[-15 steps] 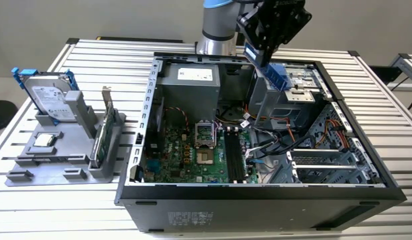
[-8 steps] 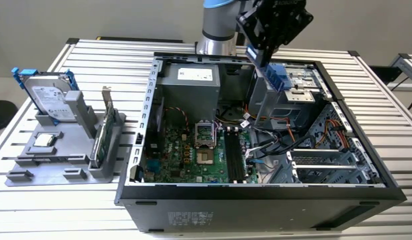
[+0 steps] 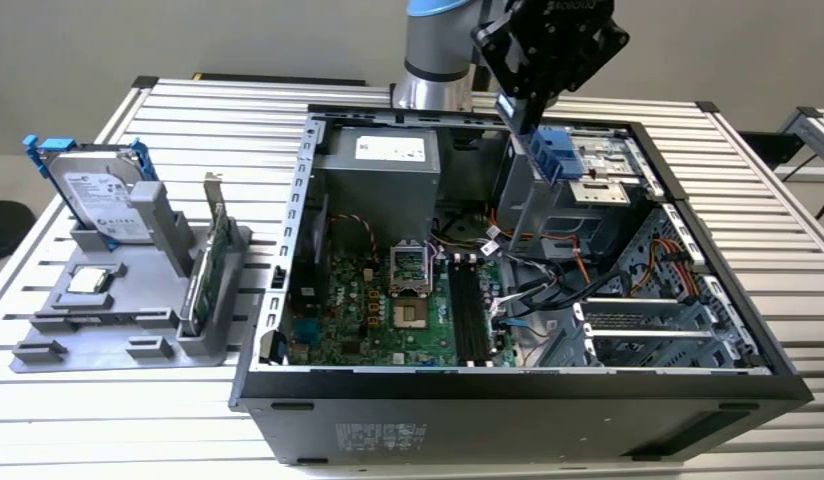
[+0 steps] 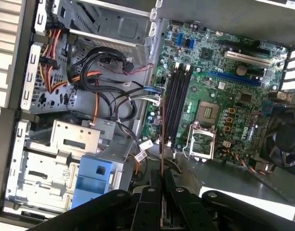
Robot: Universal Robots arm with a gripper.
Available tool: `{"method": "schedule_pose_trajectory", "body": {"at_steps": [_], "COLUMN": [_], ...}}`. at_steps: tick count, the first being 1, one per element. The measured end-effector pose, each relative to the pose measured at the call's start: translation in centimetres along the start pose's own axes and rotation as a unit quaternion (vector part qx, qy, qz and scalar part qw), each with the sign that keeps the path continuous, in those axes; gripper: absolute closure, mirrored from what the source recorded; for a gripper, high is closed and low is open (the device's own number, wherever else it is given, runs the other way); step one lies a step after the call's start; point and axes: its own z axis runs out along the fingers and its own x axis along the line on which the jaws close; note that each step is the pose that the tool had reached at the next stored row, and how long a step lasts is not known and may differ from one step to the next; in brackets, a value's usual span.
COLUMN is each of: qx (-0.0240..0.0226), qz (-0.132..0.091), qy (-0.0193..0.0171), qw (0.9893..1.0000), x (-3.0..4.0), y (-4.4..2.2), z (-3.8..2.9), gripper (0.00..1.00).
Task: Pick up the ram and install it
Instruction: 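Insert the ram into the slot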
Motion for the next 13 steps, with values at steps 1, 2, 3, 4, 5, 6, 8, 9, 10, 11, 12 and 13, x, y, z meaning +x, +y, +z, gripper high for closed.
{"method": "schedule_pose_trajectory", "body": {"at_steps": [1,2,3,4,5,6,8,9,10,11,12,13], "qx": [0.0,-0.0001,-0.0001,-0.0002,-0.0003,-0.0003,-0.0004,-0.0005,-0.0005,-0.0005,-0.0006,-0.0006], "qz": [0.005,0.011,0.016,0.021,0.026,0.032,0.041,0.046,0.05,0.054,0.059,0.062], "qy": [0.0,0.0001,0.0001,0.0001,0.0002,0.0002,0.0003,0.0003,0.0004,0.0004,0.0004,0.0004], "qw": [1.0,0.9999,0.9999,0.9998,0.9996,0.9995,0.9991,0.9989,0.9987,0.9985,0.9983,0.9981], "x": [0.0,0.0,0.0,0.0,0.0,0.0,0.0,0.0,0.0,0.0,0.0,0.0], "y": [0.0,0.0,0.0,0.0,0.0,0.0,0.0,0.0,0.0,0.0,0.0,0.0], "z": [0.0,0.0,0.0,0.0,0.0,0.0,0.0,0.0,0.0,0.0,0.0,0.0], "gripper": [1.0,1.0,1.0,1.0,1.0,1.0,1.0,1.0,1.0,1.0,1.0,1.0]}}
